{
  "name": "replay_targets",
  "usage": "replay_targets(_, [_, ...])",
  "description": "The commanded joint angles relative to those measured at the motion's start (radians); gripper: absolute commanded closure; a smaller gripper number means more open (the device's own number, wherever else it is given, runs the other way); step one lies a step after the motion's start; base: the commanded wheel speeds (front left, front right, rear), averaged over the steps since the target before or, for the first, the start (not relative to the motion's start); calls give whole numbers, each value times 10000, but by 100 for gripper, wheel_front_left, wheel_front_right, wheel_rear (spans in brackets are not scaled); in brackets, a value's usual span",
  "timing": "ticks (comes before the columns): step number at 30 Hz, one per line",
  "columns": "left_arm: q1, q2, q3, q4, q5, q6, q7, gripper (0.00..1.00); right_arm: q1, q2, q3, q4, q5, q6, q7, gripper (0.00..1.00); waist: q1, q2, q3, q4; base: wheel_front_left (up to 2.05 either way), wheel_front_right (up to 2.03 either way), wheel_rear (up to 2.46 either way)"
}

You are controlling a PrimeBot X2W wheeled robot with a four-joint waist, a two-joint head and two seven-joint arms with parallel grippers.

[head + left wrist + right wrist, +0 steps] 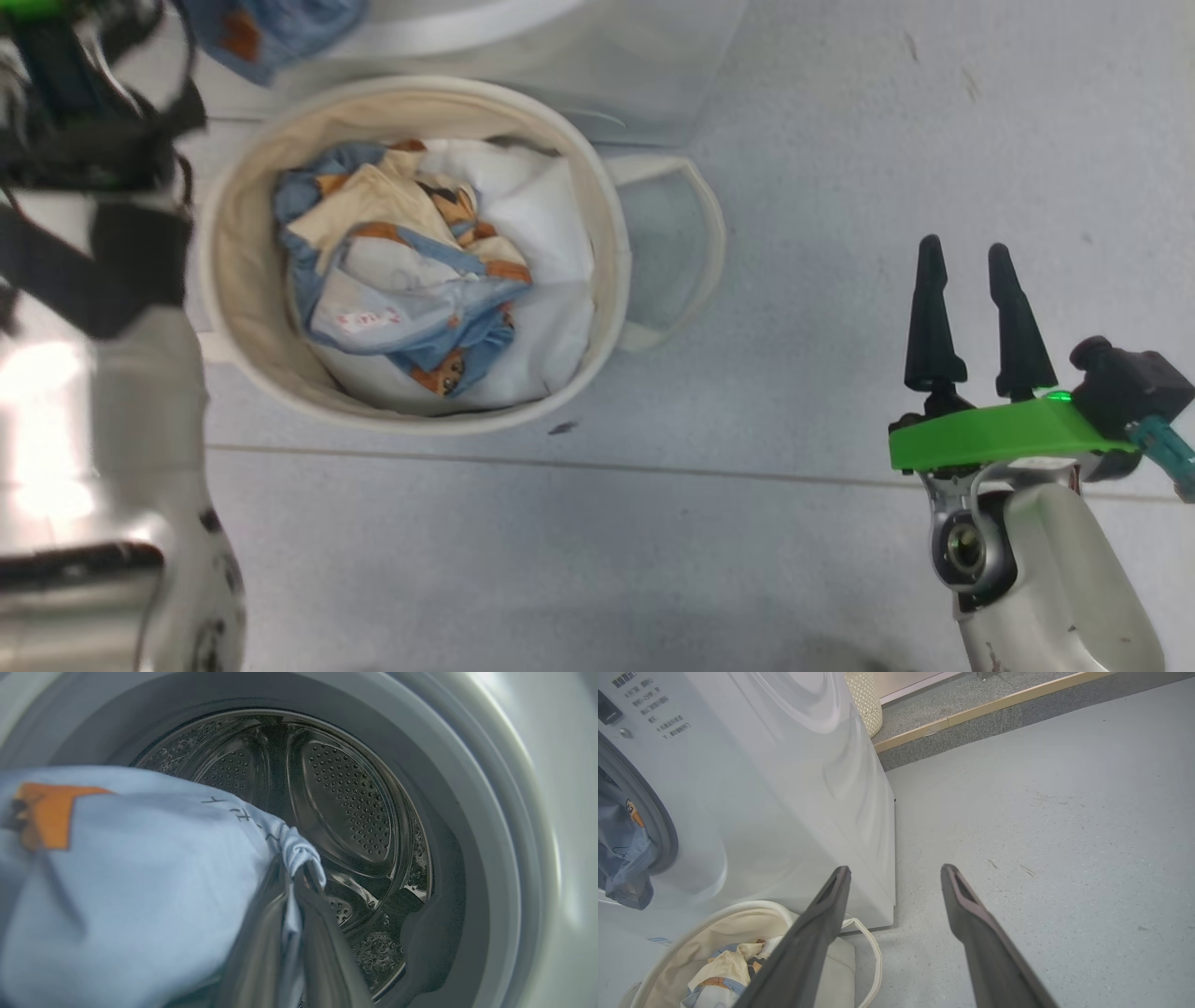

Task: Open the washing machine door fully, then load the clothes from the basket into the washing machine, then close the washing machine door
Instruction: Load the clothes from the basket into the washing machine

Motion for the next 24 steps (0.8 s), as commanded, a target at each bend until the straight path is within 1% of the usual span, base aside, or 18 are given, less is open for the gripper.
replay_targets(1, [-359, 503, 184, -176, -109, -69, -45, 100, 62, 15, 277, -334, 74, 58, -124, 0, -1, 0, 466, -364, 0, 0, 0])
replay_targets(6, [-1865, 864, 248, 644, -655, -69, -45, 100, -87, 15, 441, -457, 289, 58, -124, 0, -1, 0, 950, -723, 0, 0, 0])
replay_targets(9, [-2642, 1128, 204, 1014, -740, -69, -45, 100, -160, 15, 544, -539, 361, 58, -124, 0, -1, 0, 1237, -880, 0, 0, 0])
replay_targets(10, [-2882, 1244, 158, 1136, -524, -69, -45, 100, -192, 15, 566, -574, 376, 58, -124, 0, -1, 0, 1351, -915, 0, 0, 0])
replay_targets(13, [-3616, 1313, -101, 1694, -3, -69, -45, 100, -314, 15, 655, -636, 371, 58, -124, 0, -1, 0, 1668, -985, 0, 0, 0])
replay_targets(18, [-4721, 1472, 519, 2026, 103, -69, -45, 100, -545, 15, 908, -813, 467, 58, -124, 0, -1, 0, 2084, -1172, 0, 0, 0])
replay_targets(19, [-4852, 1560, 570, 1903, 373, -69, -45, 100, -565, 15, 920, -838, 473, 58, -124, 0, -1, 0, 2158, -1183, 0, 0, 0])
replay_targets(20, [-4852, 1560, 570, 1903, 373, -69, -45, 100, -565, 15, 920, -838, 473, 58, -124, 0, -1, 0, 2158, -1183, 0, 0, 0])
replay_targets(21, [-4974, 1632, 631, 1716, 1032, -69, -45, 100, -606, 15, 980, -808, 426, 58, -124, 0, -1, 0, 2257, -1224, 0, 0, 0])
replay_targets(24, [-5145, 1607, 987, 1850, 1339, -69, -45, 100, -663, 15, 1108, -819, 315, 58, -124, 0, -1, 0, 2281, -1368, 0, 0, 0])
